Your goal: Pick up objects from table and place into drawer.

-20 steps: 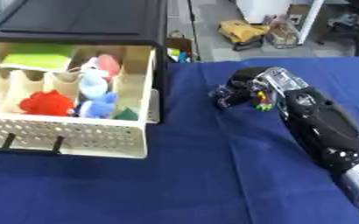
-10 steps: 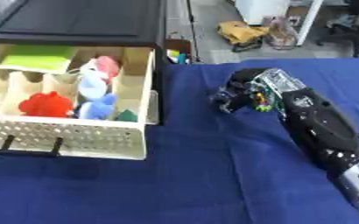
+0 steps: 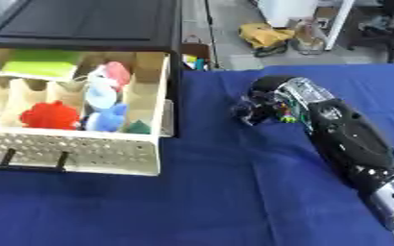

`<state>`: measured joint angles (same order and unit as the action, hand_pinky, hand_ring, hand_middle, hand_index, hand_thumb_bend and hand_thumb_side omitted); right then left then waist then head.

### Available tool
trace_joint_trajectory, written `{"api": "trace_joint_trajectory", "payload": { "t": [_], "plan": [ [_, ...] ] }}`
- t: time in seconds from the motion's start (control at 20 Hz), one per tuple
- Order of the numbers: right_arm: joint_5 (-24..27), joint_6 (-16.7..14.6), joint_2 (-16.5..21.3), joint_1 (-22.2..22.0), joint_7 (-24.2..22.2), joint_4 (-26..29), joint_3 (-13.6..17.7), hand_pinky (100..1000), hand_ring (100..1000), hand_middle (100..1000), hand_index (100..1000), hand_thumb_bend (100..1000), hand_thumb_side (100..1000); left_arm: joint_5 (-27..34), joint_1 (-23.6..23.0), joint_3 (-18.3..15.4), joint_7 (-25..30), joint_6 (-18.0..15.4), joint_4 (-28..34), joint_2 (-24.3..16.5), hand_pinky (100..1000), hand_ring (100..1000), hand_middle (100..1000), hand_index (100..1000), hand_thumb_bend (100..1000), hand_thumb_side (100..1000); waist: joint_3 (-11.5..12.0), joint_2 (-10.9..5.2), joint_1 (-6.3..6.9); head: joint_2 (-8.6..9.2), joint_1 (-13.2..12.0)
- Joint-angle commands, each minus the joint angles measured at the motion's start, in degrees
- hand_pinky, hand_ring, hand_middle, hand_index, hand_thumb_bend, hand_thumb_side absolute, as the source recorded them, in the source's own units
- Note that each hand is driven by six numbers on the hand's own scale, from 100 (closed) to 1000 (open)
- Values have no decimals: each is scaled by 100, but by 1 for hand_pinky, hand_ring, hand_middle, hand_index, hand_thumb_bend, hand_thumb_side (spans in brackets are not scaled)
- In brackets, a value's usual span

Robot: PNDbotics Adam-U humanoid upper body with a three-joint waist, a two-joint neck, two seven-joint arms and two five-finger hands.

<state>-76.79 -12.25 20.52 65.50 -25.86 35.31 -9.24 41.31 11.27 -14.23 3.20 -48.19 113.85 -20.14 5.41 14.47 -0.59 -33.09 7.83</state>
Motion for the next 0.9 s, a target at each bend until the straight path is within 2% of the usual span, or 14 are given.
{"api": "trace_joint_trajectory", "payload": {
  "t": [0.05, 0.5, 0.9],
  "plan": [
    [176, -3, 135, 84, 49, 162, -52, 635, 756, 415, 530, 216, 733, -9, 35, -2, -11, -9, 75, -119, 592, 722, 731, 871, 193, 1000, -5, -111, 33, 59, 11],
    [572, 17, 265, 151, 20, 534, -156, 625, 746, 390, 496, 212, 706, 26, 8, -6, 1, -22, 75, -152, 591, 721, 730, 871, 191, 1000, -29, -159, 41, 47, 9],
    [989, -11, 512, 256, -25, 1230, -307, 619, 732, 370, 473, 196, 718, 57, -20, -11, 11, -33, 75, -191, 591, 721, 729, 871, 190, 1000, -63, -208, 40, 29, 4]
  ]
}}
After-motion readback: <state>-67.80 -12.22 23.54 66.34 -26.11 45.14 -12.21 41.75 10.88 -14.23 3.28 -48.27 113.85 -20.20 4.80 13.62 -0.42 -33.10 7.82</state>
